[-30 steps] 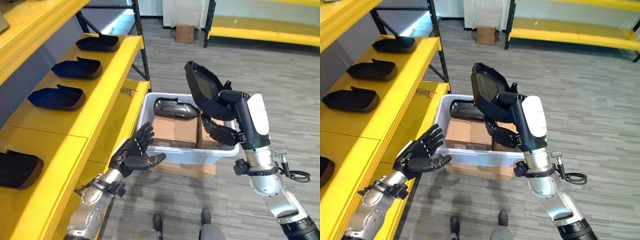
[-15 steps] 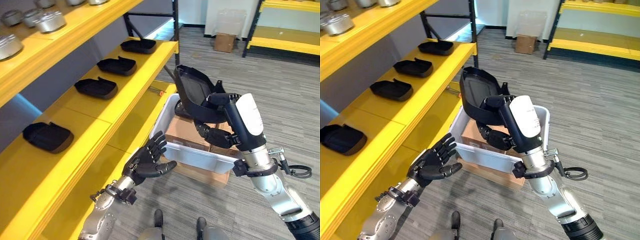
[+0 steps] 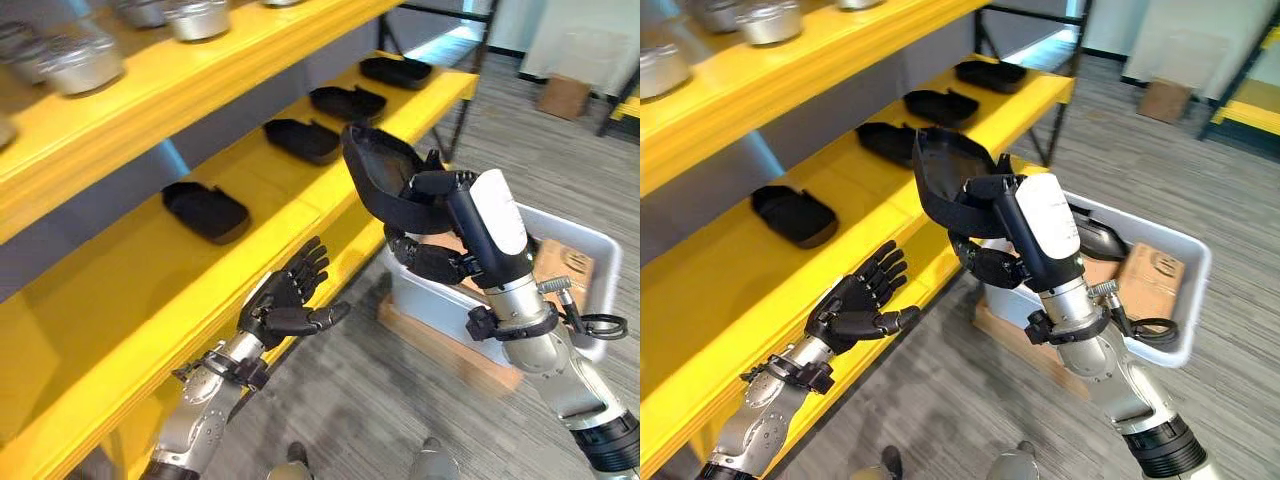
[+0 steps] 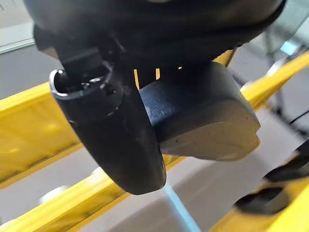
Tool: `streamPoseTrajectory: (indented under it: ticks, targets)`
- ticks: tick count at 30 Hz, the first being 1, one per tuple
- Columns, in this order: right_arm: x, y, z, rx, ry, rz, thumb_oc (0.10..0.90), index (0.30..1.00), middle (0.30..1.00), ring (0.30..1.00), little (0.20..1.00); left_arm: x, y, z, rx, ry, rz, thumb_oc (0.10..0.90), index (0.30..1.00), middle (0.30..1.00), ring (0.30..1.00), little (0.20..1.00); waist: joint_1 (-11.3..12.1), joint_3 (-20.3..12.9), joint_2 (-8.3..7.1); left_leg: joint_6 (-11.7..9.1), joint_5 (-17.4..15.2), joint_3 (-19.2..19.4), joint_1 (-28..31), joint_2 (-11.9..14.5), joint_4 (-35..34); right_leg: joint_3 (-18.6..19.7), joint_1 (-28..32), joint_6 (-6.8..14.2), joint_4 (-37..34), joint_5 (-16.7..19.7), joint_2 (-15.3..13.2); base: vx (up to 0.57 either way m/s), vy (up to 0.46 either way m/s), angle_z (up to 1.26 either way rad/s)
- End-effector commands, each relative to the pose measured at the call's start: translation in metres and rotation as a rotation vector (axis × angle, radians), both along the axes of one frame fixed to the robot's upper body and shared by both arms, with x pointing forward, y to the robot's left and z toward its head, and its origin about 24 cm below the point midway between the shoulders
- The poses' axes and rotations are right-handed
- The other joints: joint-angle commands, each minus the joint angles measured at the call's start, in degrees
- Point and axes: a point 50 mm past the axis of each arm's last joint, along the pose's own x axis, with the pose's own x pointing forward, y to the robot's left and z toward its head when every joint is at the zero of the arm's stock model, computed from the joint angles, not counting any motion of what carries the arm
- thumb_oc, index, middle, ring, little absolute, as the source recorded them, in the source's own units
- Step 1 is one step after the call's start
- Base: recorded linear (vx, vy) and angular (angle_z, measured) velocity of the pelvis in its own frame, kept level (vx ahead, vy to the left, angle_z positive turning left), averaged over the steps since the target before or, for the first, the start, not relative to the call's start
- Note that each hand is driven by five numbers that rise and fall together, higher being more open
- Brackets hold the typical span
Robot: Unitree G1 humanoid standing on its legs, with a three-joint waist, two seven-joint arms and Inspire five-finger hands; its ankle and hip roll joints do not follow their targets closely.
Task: Move parts from the plastic box to the shelf.
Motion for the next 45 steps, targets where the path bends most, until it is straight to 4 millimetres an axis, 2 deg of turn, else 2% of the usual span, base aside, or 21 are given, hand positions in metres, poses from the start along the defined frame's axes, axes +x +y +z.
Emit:
streamPoseTrajectory:
  ticks: [1, 3, 5, 7, 9, 11, 12, 13, 15, 18, 21, 24, 26, 29, 33, 34, 35, 37, 38, 41, 45]
  targets:
    - [-0.012, 0.003, 0.053, 0.111, -0.304, 0.064, 0.4, 0.3, 0.3, 0.3, 0.3, -0.002, 0.014, 0.042, 0.034, -0.223, 0.016, 0.9, 1.0, 1.0, 1.0, 1.0, 0.1, -6.8, 0.1, 0.8, -3.6, 2.7, 4.6, 1.9, -1.6, -3.8, 4.0, -1.5, -6.4, 1.3, 2.4, -0.12, 0.618, 0.34]
    - [-0.018, 0.001, 0.051, 0.113, -0.324, 0.043, 0.4, 0.3, 0.3, 0.3, 0.3, -0.009, 0.022, 0.044, 0.045, -0.238, 0.0, 0.9, 1.0, 1.0, 1.0, 1.0, 1.6, -7.2, -0.37, 2.4, -6.7, 2.6, 4.6, -1.5, -2.0, -4.7, 4.6, 1.3, -12.1, 8.4, -1.2, -0.1, 0.494, 0.3]
    - [-0.019, 0.0, 0.051, 0.113, -0.328, 0.036, 0.4, 0.3, 0.3, 0.3, 0.3, -0.011, 0.023, 0.045, 0.054, -0.247, -0.009, 0.9, 1.0, 1.0, 1.0, 1.0, 1.9, -7.3, -0.63, 3.1, -7.5, 2.6, 4.4, -2.6, -1.8, -4.5, 4.5, 2.0, -13.7, 10.7, -2.3, -0.07, 0.28, 0.23]
    - [-0.02, 0.0, 0.051, 0.117, -0.341, 0.015, 0.4, 0.3, 0.3, 0.3, 0.3, -0.009, 0.021, 0.049, 0.056, -0.263, -0.038, 0.9, 1.0, 1.0, 1.0, 1.0, 2.8, -7.4, -1.07, 4.9, -9.2, 2.1, 3.4, -5.4, -1.3, -3.8, 3.1, 3.3, -15.2, 14.7, -5.3, -0.1, 0.444, 0.38]
    - [-0.021, 0.0, 0.049, 0.116, -0.353, -0.008, 0.4, 0.3, 0.3, 0.3, 0.3, -0.004, 0.017, 0.053, 0.038, -0.269, -0.065, 0.9, 1.0, 1.0, 1.0, 1.0, 2.8, -7.7, -1.18, 6.4, -9.5, -0.6, 2.4, -7.4, -1.6, 0.0, 1.7, 2.8, -14.2, 15.1, -5.1, -0.02, 0.354, 0.61]
    - [-0.026, -0.001, 0.046, 0.116, -0.359, -0.021, 0.4, 0.3, 0.3, 0.3, 0.3, -0.002, 0.013, 0.054, 0.039, -0.272, -0.097, 0.9, 1.0, 1.0, 1.0, 1.0, 2.1, -7.8, -1.32, 7.4, -9.0, -3.0, 2.0, -8.3, -2.4, 3.9, 0.5, 1.9, -10.3, 13.1, -2.4, 0.04, 0.211, 0.77]
    - [-0.03, -0.002, 0.045, 0.113, -0.362, -0.024, 0.4, 0.3, 0.3, 0.3, 0.3, -0.001, 0.009, 0.056, 0.033, -0.273, -0.114, 0.9, 1.0, 1.0, 1.0, 1.0, 1.5, -7.9, -1.58, 8.5, -8.2, -5.2, 2.0, -8.9, -4.2, 6.5, -0.6, 0.9, -6.0, 9.6, 2.0, 0.05, 0.144, 0.72]
    - [-0.032, -0.001, 0.045, 0.116, -0.36, -0.02, 0.4, 0.3, 0.3, 0.3, 0.3, -0.002, 0.007, 0.056, 0.029, -0.274, -0.115, 0.9, 1.0, 1.0, 1.0, 1.0, 1.4, -7.8, -1.69, 8.9, -7.9, -5.8, 2.3, -9.2, -5.3, 6.6, -1.1, 0.6, -4.1, 8.1, 3.9, 0.04, 0.165, 0.72]
    - [-0.039, 0.004, 0.047, 0.107, -0.375, 0.036, 0.4, 0.3, 0.3, 0.3, 0.3, -0.006, 0.006, 0.059, 0.029, -0.283, -0.085, 0.9, 1.0, 1.0, 1.0, 1.0, 1.1, -7.7, -2.12, 9.6, -5.9, -7.2, 3.0, -10.1, -8.7, 6.4, -2.8, -0.3, 0.2, 3.3, 11.3, 0.04, 0.103, 0.61]
    - [-0.048, 0.013, 0.048, 0.066, -0.4, 0.119, 0.4, 0.3, 0.3, 0.3, 0.3, -0.01, 0.006, 0.06, 0.016, -0.283, -0.061, 0.9, 1.0, 1.0, 1.0, 1.0, 0.4, -7.3, -2.97, 9.5, -4.7, -9.4, 3.1, -11.6, -10.1, 10.1, -2.2, -2.3, -3.0, 0.7, 17.7, 0.08, -0.03, 0.15]
    - [-0.047, 0.021, 0.047, 0.019, -0.424, 0.158, 0.4, 0.3, 0.3, 0.3, 0.3, -0.011, 0.002, 0.055, -0.039, -0.276, -0.063, 0.9, 1.0, 1.0, 1.0, 1.0, 0.0, -6.7, -2.74, 9.5, -4.0, -11.2, 2.7, -12.7, -10.1, 14.7, -1.8, -3.5, -8.4, 1.5, 20.2, 0.08, -0.109, 0.25]
    - [-0.039, 0.034, 0.05, -0.009, -0.458, 0.208, 0.4, 0.3, 0.3, 0.3, 0.3, -0.002, 0.002, 0.052, -0.057, -0.284, -0.052, 0.9, 1.0, 1.0, 1.0, 1.0, 0.6, -5.7, -2.48, 9.2, -4.5, -8.0, 2.4, -12.8, -7.4, 12.8, -0.3, -3.9, -9.4, 1.0, 18.9, 0.07, -0.175, 0.23]
    - [-0.032, 0.042, 0.054, -0.032, -0.471, 0.222, 0.4, 0.3, 0.3, 0.3, 0.3, 0.007, -0.004, 0.05, -0.056, -0.275, -0.063, 0.9, 1.0, 1.0, 1.0, 1.0, 0.4, -4.2, -3.0, 7.8, -6.8, -1.7, 0.2, -11.4, 1.3, 9.6, 0.6, -4.6, -8.3, 0.6, 16.6, -0.02, -0.108, 0.19]
    - [-0.029, 0.052, 0.059, -0.046, -0.482, 0.251, 0.4, 0.3, 0.3, 0.3, 0.3, 0.011, -0.004, 0.047, -0.054, -0.263, -0.051, 0.9, 1.0, 1.0, 1.0, 1.0, 0.2, -3.2, -3.19, 6.5, -8.3, 2.1, -0.8, -7.9, 5.5, 5.9, 1.0, -5.2, -6.2, -0.1, 14.8, 0.01, -0.012, 0.36]
    - [-0.029, 0.06, 0.067, -0.042, -0.476, 0.31, 0.4, 0.3, 0.3, 0.3, 0.3, 0.007, 0.001, 0.048, -0.063, -0.251, -0.031, 0.9, 1.0, 1.0, 1.0, 1.0, 0.9, -3.5, -2.43, 4.9, -5.6, 0.7, 0.8, -3.7, 1.9, 4.6, 1.6, -6.3, -5.2, -1.8, 14.0, 0.11, 0.173, 0.75]
    - [-0.032, 0.07, 0.078, -0.051, -0.458, 0.385, 0.4, 0.3, 0.3, 0.3, 0.3, 0.002, 0.003, 0.043, -0.081, -0.231, -0.004, 0.9, 1.0, 1.0, 1.0, 1.0, 1.9, -4.3, -1.13, -0.2, 5.7, -2.2, 2.2, 5.4, -3.7, 4.2, 2.7, -7.3, -4.2, -4.5, 13.3, 0.22, 0.4, 0.86]
    - [-0.032, 0.072, 0.078, -0.052, -0.452, 0.393, 0.4, 0.3, 0.3, 0.3, 0.3, 0.002, 0.004, 0.042, -0.081, -0.23, -0.001, 0.9, 1.0, 1.0, 1.0, 1.0, 1.9, -4.4, -1.03, -0.6, 6.8, -2.5, 2.2, 6.3, -4.4, 4.0, 2.8, -7.4, -3.9, -4.8, 13.2, 0.23, 0.457, 0.37]
    - [-0.028, 0.079, 0.081, -0.058, -0.427, 0.41, 0.4, 0.3, 0.3, 0.3, 0.3, 0.002, 0.002, 0.039, -0.1, -0.235, -0.002, 0.9, 1.0, 1.0, 1.0, 1.0, 2.1, -4.2, -0.6, -2.4, 13.7, -2.7, 1.4, 11.7, -6.0, 2.7, 2.9, -8.0, -2.7, -6.1, 12.1, 0.06, 0.458, 0.14]
    - [-0.022, 0.081, 0.084, -0.05, -0.399, 0.394, 0.4, 0.3, 0.3, 0.3, 0.3, 0.005, -0.001, 0.034, -0.117, -0.234, -0.019, 0.9, 1.0, 1.0, 1.0, 1.0, 1.2, -4.0, 0.27, -3.0, 13.3, -1.5, 1.1, 13.5, -6.6, 1.5, 1.6, -8.1, 0.3, -7.8, 10.4, 0.04, 0.538, 0.15]
    - [-0.019, 0.077, 0.084, -0.031, -0.36, 0.387, 0.4, 0.3, 0.3, 0.3, 0.3, 0.006, -0.003, 0.034, -0.132, -0.221, -0.031, 0.9, 1.0, 1.0, 1.0, 1.0, 0.8, -3.6, 0.9, -3.6, 11.9, -1.7, 1.6, 13.2, -6.8, 1.9, -0.2, -7.6, 3.2, -8.6, 9.2, 0.05, 0.47, 0.32]
    - [-0.015, 0.073, 0.073, -0.016, -0.272, 0.384, 0.4, 0.3, 0.3, 0.3, 0.3, 0.008, -0.01, 0.031, -0.175, -0.193, -0.042, 0.9, 1.0, 1.0, 1.0, 1.0, -0.4, -2.2, 2.58, -3.5, 7.7, -1.9, 1.7, 10.8, -6.0, 4.1, -3.4, -5.6, 5.5, -7.8, 7.3, 0.0, 0.357, 0.34]
